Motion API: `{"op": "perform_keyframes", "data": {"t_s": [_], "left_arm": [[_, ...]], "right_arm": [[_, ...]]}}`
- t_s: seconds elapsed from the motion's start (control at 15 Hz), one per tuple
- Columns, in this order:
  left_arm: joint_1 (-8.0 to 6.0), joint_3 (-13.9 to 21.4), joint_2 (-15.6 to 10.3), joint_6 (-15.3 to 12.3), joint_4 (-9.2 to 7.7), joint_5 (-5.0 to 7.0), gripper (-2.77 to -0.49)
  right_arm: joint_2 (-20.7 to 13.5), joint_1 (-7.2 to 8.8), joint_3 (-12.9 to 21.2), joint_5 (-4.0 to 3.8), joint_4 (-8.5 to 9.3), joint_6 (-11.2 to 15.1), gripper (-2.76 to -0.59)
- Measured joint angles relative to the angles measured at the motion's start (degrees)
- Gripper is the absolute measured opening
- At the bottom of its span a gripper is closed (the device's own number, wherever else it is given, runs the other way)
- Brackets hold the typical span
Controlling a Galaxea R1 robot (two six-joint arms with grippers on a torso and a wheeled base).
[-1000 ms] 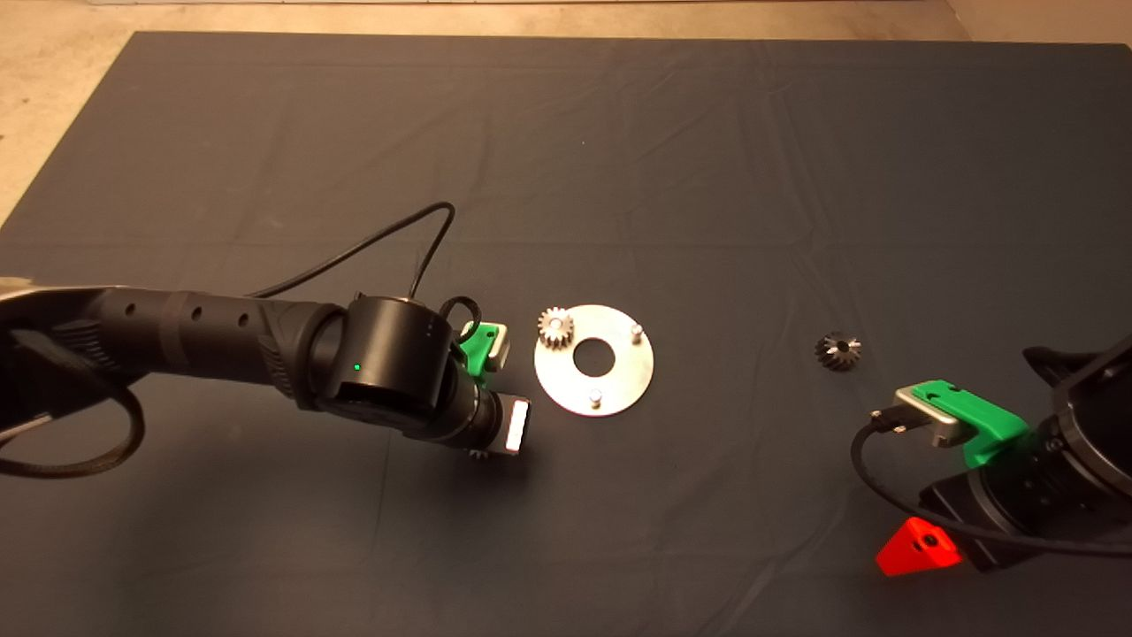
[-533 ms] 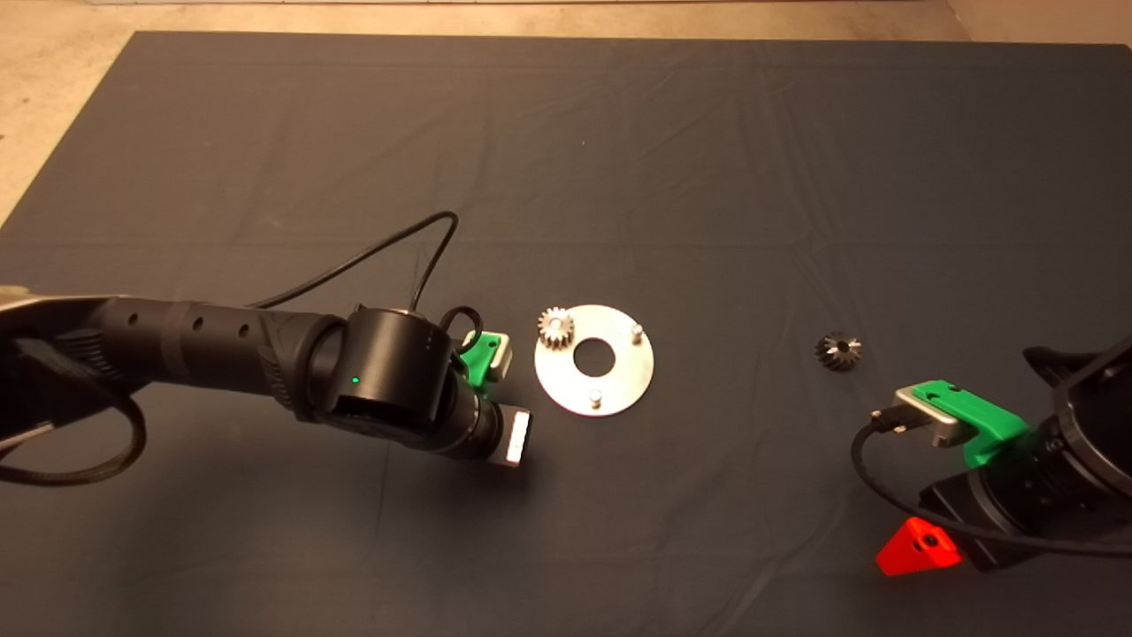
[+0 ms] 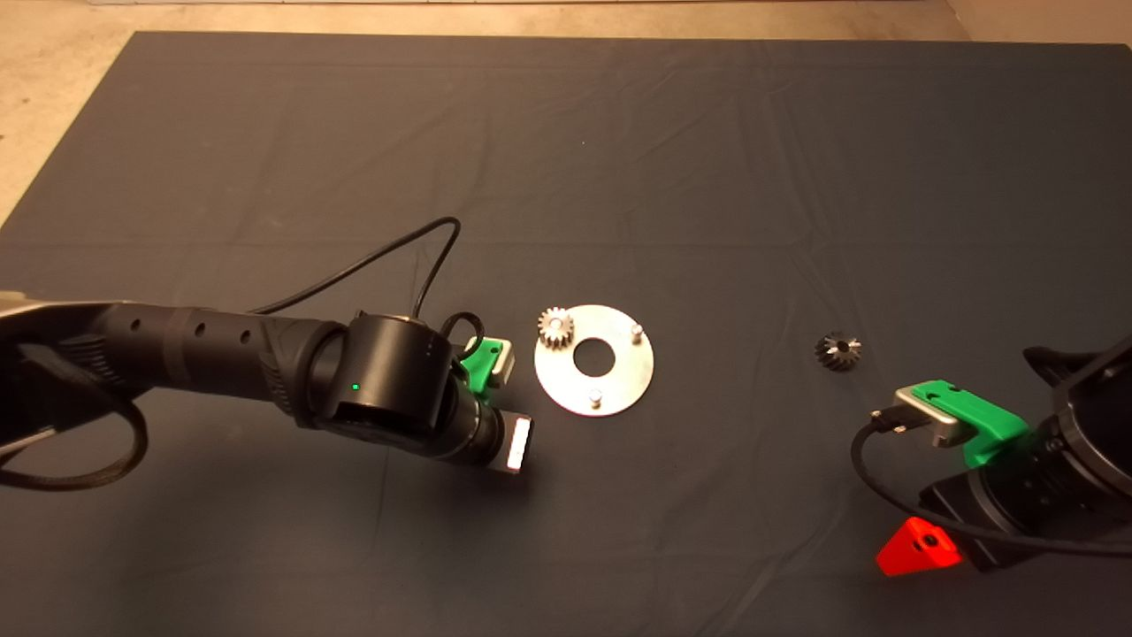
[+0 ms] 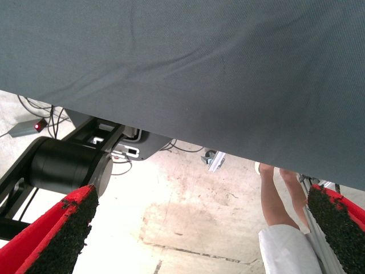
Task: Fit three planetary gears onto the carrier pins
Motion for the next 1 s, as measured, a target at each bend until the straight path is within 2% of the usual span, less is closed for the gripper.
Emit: {"op": "perform_keyframes", "data": {"t_s": [0.6,1.0], "left_arm": [[0.30,0.00,-0.01,1.38,0.01,0.02,-2.01],[0.30,0.00,-0.01,1.43,0.01,0.04,-2.04]], "right_arm": [[0.00,0.00,0.00,0.00,0.00,0.00,-0.63],[0.00,0.00,0.00,0.00,0.00,0.00,-0.63]]}}
